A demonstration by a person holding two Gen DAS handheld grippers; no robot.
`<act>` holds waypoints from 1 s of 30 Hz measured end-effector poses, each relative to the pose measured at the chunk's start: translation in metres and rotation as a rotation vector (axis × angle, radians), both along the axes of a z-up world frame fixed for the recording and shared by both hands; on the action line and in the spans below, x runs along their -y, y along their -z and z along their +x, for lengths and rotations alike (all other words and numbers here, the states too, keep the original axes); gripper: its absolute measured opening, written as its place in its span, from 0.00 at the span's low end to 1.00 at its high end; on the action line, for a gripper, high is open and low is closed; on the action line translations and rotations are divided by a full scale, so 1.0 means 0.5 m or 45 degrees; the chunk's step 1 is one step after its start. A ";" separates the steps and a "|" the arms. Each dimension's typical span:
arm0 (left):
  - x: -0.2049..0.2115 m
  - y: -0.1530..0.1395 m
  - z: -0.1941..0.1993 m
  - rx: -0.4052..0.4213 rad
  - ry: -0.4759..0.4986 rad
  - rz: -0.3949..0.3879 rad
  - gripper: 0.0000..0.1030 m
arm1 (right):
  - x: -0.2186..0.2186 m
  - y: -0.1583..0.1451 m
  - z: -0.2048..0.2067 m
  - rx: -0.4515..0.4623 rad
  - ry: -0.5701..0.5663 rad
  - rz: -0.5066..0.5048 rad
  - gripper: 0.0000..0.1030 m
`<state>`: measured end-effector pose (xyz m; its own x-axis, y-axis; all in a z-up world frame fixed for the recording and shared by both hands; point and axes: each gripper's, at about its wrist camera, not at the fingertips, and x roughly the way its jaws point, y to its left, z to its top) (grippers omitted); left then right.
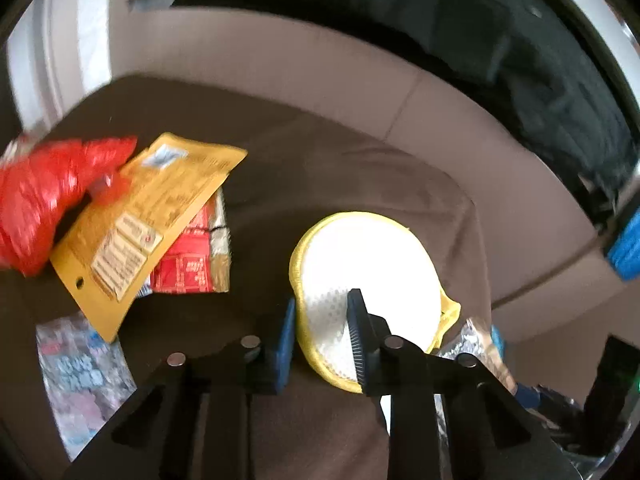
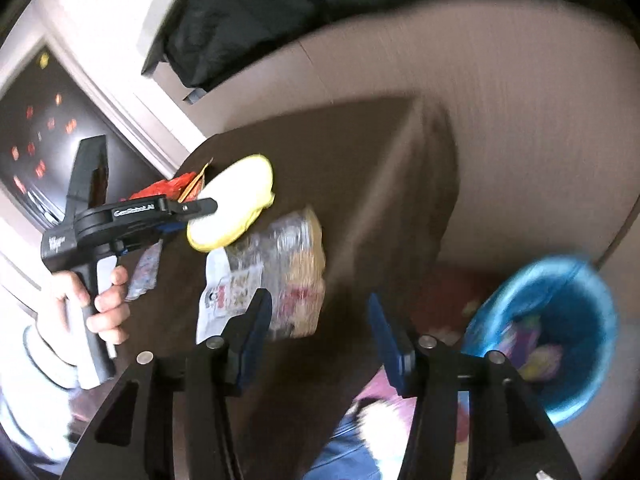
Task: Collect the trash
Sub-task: 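Grasp the clear snack wrapper with the right tool while the left tool grasps the yellow-rimmed lid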
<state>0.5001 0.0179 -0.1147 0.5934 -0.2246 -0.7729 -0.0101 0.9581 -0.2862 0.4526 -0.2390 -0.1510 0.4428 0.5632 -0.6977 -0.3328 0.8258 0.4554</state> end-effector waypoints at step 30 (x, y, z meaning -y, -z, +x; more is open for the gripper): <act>0.108 -0.173 -0.081 0.342 0.104 0.239 0.13 | 0.070 -0.168 -0.039 0.257 0.104 -0.108 0.05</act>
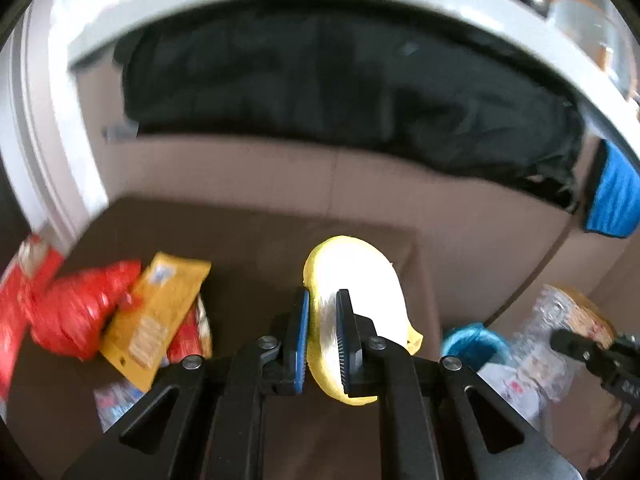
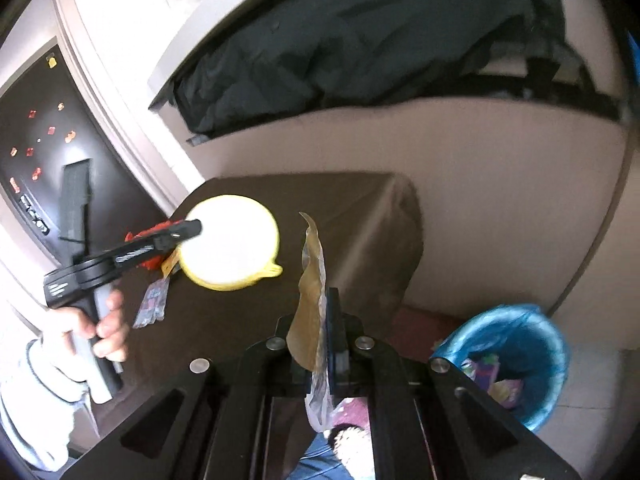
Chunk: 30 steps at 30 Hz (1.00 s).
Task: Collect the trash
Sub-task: 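Grasp the clear snack wrapper with the right tool while the left tool grasps the yellow-rimmed lid, then carry the lid and wrapper over the bin and open both tools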
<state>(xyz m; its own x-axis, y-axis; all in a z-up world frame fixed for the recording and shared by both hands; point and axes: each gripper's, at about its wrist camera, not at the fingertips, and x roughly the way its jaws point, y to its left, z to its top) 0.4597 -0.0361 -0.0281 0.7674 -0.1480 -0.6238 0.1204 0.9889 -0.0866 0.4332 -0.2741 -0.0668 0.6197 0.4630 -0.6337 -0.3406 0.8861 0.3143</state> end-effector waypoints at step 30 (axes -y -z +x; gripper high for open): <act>0.555 0.274 0.097 -0.490 0.610 0.034 0.13 | 0.379 0.116 -0.005 -0.167 0.448 -0.178 0.05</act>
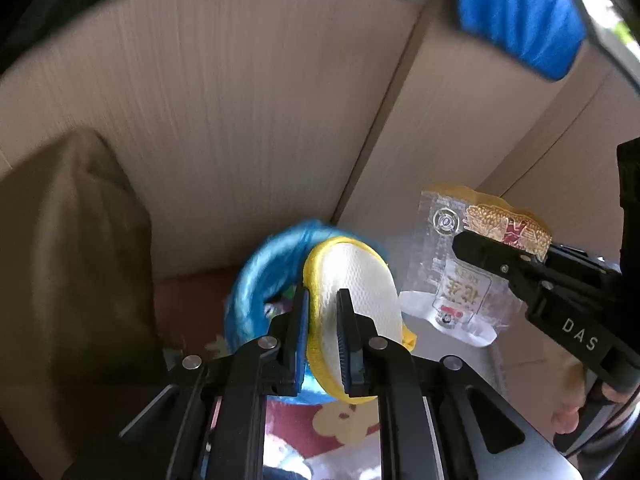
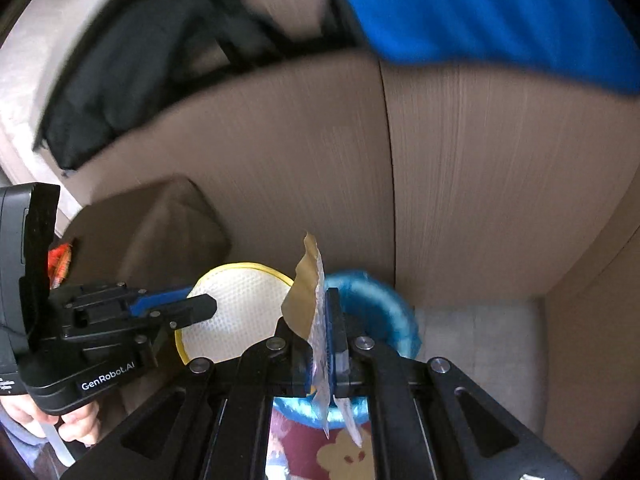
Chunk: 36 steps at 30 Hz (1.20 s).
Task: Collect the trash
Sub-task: 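Carry the lid and wrapper over the bin and open both tools, then grasp the red plastic bag with the left tool while the right tool grasps the clear printed wrapper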
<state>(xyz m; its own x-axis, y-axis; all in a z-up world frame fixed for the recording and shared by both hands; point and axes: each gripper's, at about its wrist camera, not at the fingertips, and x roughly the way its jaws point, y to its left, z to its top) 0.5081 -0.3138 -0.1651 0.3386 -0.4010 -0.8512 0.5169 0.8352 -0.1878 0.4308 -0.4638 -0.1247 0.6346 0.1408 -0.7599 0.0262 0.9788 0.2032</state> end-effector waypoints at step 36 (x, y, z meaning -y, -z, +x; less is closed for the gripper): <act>-0.649 -0.196 -0.121 0.226 -0.512 -0.055 0.46 | -0.488 -0.092 0.022 0.151 -0.457 -0.113 0.57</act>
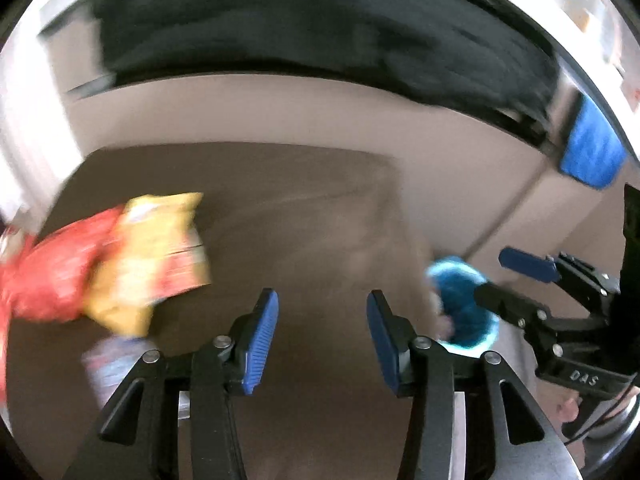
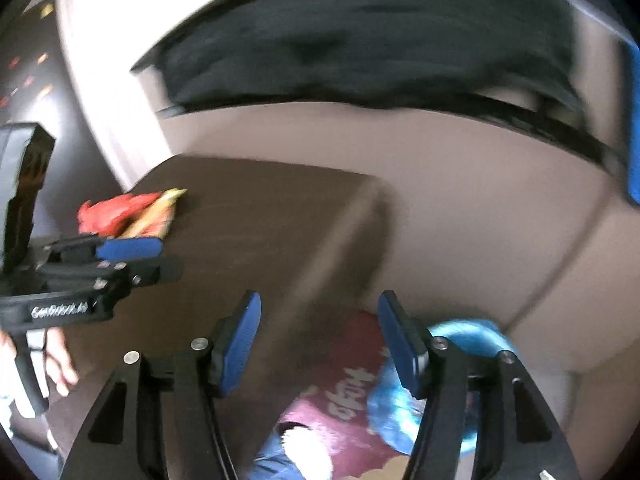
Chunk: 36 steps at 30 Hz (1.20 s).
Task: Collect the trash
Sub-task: 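Grasp the red plastic bag with the left tool while the right tool grasps the clear printed wrapper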
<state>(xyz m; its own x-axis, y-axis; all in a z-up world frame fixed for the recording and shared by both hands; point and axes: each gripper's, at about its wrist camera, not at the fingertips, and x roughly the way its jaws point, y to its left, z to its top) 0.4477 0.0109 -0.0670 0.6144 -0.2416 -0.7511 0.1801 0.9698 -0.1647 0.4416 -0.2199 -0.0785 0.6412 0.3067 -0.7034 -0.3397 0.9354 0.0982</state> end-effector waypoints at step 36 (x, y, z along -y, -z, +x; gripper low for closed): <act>-0.556 0.158 0.123 -0.157 -0.443 -0.545 0.82 | -0.558 0.121 -0.042 -0.209 -0.466 -0.274 0.03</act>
<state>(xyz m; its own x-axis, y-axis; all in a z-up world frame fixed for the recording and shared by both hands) 0.5093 0.2887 -0.1460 0.6260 -0.3390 -0.7023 -0.1842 0.8108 -0.5556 0.4207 0.0591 -0.1389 0.3926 0.3285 -0.8590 -0.6482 0.7615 -0.0051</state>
